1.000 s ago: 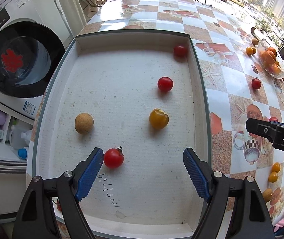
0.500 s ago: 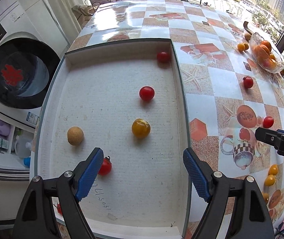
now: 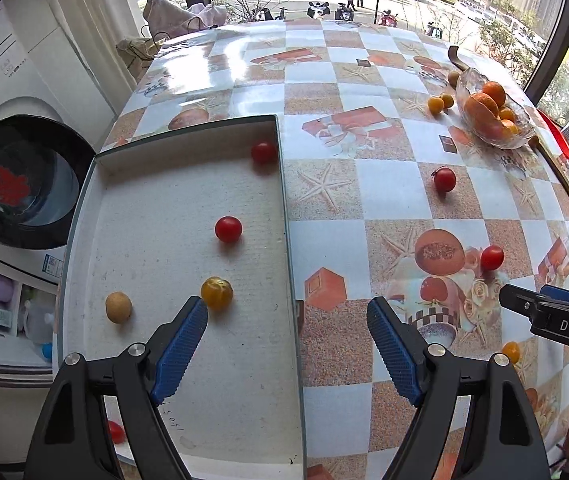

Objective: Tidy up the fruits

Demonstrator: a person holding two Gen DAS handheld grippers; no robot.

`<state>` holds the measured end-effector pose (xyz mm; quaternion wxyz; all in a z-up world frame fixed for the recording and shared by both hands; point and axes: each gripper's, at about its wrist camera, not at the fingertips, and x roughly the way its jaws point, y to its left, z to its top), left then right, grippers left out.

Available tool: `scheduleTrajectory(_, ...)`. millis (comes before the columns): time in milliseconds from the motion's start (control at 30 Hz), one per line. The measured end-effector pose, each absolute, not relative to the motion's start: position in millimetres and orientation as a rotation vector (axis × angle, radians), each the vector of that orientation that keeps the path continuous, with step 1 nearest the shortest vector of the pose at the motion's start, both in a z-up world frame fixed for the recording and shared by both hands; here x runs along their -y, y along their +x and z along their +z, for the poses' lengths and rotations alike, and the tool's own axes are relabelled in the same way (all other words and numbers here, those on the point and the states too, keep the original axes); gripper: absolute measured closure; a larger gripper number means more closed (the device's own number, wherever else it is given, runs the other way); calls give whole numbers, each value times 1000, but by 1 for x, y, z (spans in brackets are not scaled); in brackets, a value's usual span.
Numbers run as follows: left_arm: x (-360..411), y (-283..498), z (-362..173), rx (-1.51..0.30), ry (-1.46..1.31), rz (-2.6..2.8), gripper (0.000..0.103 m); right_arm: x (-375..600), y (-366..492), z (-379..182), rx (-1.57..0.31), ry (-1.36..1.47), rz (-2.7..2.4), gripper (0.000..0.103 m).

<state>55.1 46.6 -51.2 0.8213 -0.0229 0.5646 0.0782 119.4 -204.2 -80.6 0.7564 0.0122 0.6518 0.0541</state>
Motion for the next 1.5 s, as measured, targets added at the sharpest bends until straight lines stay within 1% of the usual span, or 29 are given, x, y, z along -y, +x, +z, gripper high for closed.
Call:
scheduleTrajectory(533, 63, 97, -81, -1248, -32, -63, 20, 331, 120, -73, -1343, 79, -143, 18)
scheduleTrajectory(733, 86, 114, -92, -1239, -11, -75, 20, 370, 138, -70, -1293, 108, -203, 18)
scheduleTrajectory(967, 95, 124, -101, -1245, -9, -57, 20, 396, 175, -68, -1234, 140, -248, 18)
scheduleTrajectory(1067, 97, 125, -103, -1241, -6, -47, 20, 395, 191, -68, -1216, 145, -253, 23)
scheduleTrajectory(1167, 98, 125, -103, -1237, -5, -38, 21, 388, 196, -68, -1203, 142, -253, 31)
scheduleTrajectory(1267, 99, 125, -103, -1227, 1, -31, 29, 388, 201, -67, -1193, 158, -263, 45)
scheduleTrajectory(1300, 100, 125, -102, -1224, 3, -31, 33, 388, 201, -67, -1191, 159, -266, 55)
scheduleTrajectory(1333, 99, 125, -101, -1221, 4, -32, 39, 389, 202, -66, -1188, 158, -262, 67)
scheduleTrajectory(1367, 99, 124, -100, -1217, 4, -34, 42, 389, 202, -66, -1190, 162, -255, 73)
scheduleTrajectory(1433, 97, 123, -98, -1211, 5, -33, 53, 388, 201, -66, -1198, 162, -232, 73)
scheduleTrajectory(1467, 96, 123, -98, -1209, 2, -33, 55, 386, 200, -66, -1202, 161, -218, 72)
scheduleTrajectory(1500, 94, 122, -97, -1206, -1, -31, 60, 384, 197, -67, -1209, 166, -202, 72)
